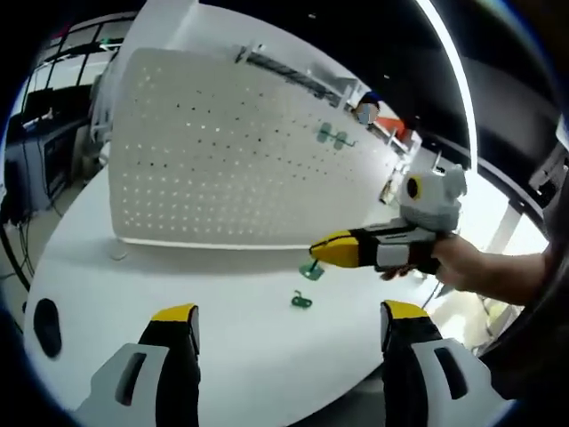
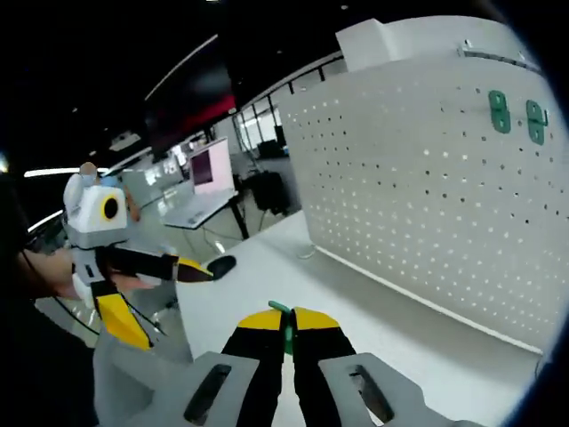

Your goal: Insert the hook assembly into the mounting plate slot until the hook locks in place.

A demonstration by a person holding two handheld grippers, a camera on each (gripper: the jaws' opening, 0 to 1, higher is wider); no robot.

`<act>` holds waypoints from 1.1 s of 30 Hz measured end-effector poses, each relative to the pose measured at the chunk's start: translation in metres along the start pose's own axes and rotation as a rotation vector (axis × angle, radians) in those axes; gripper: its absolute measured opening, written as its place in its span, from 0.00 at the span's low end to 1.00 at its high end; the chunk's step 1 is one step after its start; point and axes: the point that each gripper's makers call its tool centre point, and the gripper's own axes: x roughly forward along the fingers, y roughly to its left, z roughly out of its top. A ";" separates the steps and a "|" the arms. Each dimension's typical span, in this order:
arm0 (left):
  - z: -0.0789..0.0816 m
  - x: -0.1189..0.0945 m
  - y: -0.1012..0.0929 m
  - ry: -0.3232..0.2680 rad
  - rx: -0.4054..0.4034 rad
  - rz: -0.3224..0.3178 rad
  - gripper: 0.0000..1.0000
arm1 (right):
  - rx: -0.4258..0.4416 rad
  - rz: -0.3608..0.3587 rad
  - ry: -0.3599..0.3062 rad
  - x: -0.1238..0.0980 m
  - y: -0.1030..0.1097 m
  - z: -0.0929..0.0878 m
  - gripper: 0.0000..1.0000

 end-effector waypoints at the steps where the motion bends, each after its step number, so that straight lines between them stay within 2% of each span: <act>1: -0.001 0.001 -0.001 0.001 -0.001 -0.003 0.84 | 0.004 0.002 -0.004 -0.001 0.002 0.000 0.00; 5: -0.005 0.005 -0.009 0.010 -0.031 -0.050 0.78 | 0.039 0.023 -0.052 -0.006 0.017 0.007 0.00; 13: -0.003 0.005 -0.011 -0.017 -0.105 -0.086 0.65 | 0.063 0.037 -0.114 -0.014 0.038 0.015 0.00; 16: -0.001 0.003 -0.013 -0.032 -0.127 -0.101 0.60 | 0.044 0.034 -0.131 -0.016 0.044 0.018 0.00; 17: 0.002 0.003 -0.016 -0.047 -0.155 -0.115 0.59 | 0.000 0.024 -0.132 -0.017 0.044 0.019 0.00; 19: 0.003 0.003 -0.019 -0.059 -0.195 -0.138 0.58 | 0.006 0.027 -0.135 -0.018 0.046 0.017 0.00; 22: 0.003 0.003 -0.021 -0.059 -0.202 -0.145 0.54 | 0.027 0.034 -0.150 -0.021 0.049 0.017 0.00; 28: 0.004 0.003 -0.034 -0.065 -0.223 -0.206 0.37 | -0.007 0.064 -0.184 -0.027 0.064 0.022 0.00; 33: 0.005 0.002 -0.038 -0.069 -0.236 -0.226 0.32 | -0.019 0.074 -0.196 -0.027 0.070 0.024 0.00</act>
